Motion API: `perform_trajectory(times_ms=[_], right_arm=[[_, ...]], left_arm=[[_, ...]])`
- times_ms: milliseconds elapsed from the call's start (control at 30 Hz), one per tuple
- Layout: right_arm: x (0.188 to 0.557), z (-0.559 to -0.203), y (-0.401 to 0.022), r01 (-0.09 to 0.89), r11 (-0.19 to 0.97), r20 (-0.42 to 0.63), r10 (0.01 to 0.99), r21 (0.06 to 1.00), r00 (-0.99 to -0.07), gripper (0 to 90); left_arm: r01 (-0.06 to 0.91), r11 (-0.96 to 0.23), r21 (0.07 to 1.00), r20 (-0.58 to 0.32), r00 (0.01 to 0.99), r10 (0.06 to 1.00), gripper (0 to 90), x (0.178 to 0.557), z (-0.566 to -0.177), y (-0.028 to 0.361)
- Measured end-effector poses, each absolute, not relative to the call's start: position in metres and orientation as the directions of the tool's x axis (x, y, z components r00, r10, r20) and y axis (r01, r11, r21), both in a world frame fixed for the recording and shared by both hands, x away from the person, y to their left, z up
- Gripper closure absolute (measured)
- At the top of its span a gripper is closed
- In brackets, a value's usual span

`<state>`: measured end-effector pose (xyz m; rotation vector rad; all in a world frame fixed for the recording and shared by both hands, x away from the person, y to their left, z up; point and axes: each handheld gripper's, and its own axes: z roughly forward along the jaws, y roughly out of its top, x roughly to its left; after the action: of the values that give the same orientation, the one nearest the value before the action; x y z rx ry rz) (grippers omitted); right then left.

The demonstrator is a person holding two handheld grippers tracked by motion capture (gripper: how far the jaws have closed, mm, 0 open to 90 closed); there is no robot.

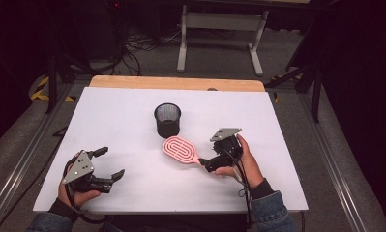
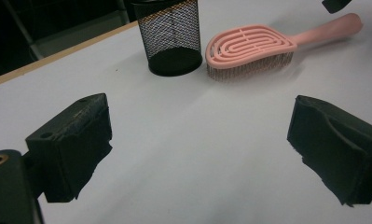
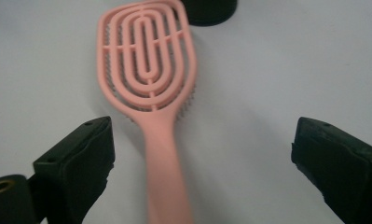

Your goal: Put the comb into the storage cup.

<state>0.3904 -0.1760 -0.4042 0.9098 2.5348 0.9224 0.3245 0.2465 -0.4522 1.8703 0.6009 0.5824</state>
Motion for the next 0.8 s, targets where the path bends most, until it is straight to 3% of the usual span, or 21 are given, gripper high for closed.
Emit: perform_trajectory(times_ms=[233,500,800], right_arm=[[0.397,-0.414,-0.153,0.480,0.675,-0.064,0.613,0.561,-0.787,14.8],[0.406,-0.430,-0.138,0.487,0.753,-0.089,0.577,0.443,-0.812,30.4],[0.411,-0.434,-0.140,0.496,0.749,-0.061,0.576,0.439,-0.815,50.2]], left_arm=[[0.140,-0.336,0.931,0.117,0.758,0.642,7.3,0.325,-0.453,0.247],[0.147,-0.341,0.929,0.113,0.762,0.637,7.3,0.326,-0.454,0.246],[0.150,-0.348,0.926,0.113,0.767,0.632,7.5,0.326,-0.455,0.245]])
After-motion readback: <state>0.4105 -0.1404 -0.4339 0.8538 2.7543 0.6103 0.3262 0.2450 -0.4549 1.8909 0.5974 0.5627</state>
